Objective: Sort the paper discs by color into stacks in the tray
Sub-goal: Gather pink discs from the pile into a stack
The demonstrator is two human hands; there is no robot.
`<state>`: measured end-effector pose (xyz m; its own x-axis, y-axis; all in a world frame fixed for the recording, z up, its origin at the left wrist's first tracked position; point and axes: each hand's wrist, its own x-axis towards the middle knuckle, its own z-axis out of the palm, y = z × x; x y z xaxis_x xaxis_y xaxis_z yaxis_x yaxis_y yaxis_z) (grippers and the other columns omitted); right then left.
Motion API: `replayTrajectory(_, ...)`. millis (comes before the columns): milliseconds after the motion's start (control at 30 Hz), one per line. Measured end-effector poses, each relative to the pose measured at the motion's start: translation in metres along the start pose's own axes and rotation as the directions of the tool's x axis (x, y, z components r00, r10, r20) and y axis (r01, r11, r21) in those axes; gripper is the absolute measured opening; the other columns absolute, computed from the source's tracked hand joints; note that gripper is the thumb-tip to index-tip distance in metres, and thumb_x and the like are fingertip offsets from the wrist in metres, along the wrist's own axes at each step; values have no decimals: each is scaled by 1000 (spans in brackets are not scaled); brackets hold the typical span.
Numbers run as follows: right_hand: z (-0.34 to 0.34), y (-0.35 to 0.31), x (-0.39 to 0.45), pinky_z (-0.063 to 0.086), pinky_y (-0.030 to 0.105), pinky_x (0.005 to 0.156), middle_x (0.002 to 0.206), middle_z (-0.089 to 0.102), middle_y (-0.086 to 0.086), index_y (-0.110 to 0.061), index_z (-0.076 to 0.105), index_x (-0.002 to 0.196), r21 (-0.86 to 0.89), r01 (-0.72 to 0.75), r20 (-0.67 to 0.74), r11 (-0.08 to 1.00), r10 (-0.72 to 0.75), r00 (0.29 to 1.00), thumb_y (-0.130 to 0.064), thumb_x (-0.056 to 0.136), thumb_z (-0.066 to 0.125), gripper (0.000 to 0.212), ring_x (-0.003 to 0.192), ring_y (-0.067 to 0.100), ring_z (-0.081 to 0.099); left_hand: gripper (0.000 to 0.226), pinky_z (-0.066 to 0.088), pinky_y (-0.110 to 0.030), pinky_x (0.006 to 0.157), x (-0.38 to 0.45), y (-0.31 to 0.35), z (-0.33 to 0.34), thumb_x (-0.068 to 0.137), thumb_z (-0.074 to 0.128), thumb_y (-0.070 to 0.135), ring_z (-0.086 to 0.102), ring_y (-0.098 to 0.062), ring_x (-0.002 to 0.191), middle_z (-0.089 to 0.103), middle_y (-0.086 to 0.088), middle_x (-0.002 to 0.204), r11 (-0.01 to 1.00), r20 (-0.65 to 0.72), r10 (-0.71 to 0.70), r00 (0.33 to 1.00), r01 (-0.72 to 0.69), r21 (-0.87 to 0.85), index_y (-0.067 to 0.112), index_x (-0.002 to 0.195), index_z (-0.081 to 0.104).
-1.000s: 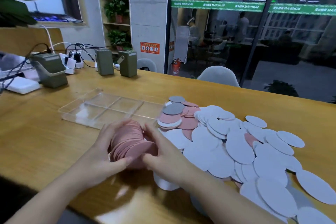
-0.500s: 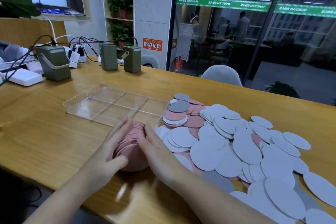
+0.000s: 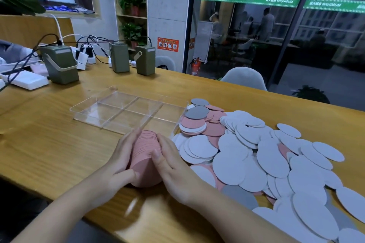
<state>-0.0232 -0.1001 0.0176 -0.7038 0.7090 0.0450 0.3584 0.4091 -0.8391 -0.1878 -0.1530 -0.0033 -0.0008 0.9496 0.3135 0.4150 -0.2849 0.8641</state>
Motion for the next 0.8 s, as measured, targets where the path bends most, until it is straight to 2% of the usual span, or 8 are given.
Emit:
replayTrajectory(67,0,1,2,2,5,104,154,9,-13,-19,7,150,-22,29,-20,999,-30,999,-43,98,27,60,129,-14,6,88,35,-12,100,1,-2,-6,56,61,35,32,13,129,33,39,130,998,28,-50,998,49,31,48,137,31)
replayTrajectory(200,1,4,4,14,5,105,141,28,-12,-22,21,145,-7,53,-92,999,-53,994,-41,97,38,55,127,-9,21,84,29,-39,114,-2,-9,-23,63,70,31,35,-3,136,39,26,140,993,106,-110,988,114,-31,62,132,34)
replayTrajectory(300,2,7,7,27,17,107,130,38,-12,-24,34,138,-13,72,-173,997,-74,982,-41,95,44,47,123,-3,34,82,31,-22,109,1,-4,-23,58,70,37,35,14,129,42,41,130,993,75,-115,991,117,-24,65,127,37)
replayTrajectory(433,-1,6,15,33,22,105,127,45,-8,-28,42,130,52,86,-187,995,-75,980,-52,91,40,47,119,-2,40,82,40,2,80,9,7,-25,49,69,41,45,29,102,50,54,105,983,26,-144,989,146,-112,44,124,38)
replayTrajectory(567,-7,-6,33,36,32,107,127,47,-13,-35,47,129,129,168,-201,977,-140,970,-56,88,44,46,123,-2,41,82,47,-9,79,23,6,-44,50,72,38,57,5,111,62,29,116,967,-60,-134,989,118,-225,31,128,46)
replayTrajectory(667,-11,-19,56,36,33,107,131,48,-12,-52,43,119,182,204,-167,962,-174,970,-54,80,48,39,125,1,42,79,51,-16,73,39,5,-60,48,70,36,64,-5,100,70,12,110,929,-144,-171,975,111,-352,25,125,52)
replayTrajectory(733,-14,-26,73,41,21,100,132,50,-8,-49,43,121,243,201,-156,949,-167,974,-39,87,52,36,119,1,48,76,53,-17,68,53,6,-69,49,70,37,67,-8,88,71,6,100,918,-200,-187,962,99,-383,24,122,54)
replayTrajectory(800,-17,-32,94,43,7,86,131,51,-8,-29,43,133,331,187,-187,925,-130,974,-27,94,53,41,107,-5,52,68,57,-24,69,70,5,-77,57,71,32,68,-12,83,69,-1,102,901,-266,-217,939,87,-425,20,121,54)
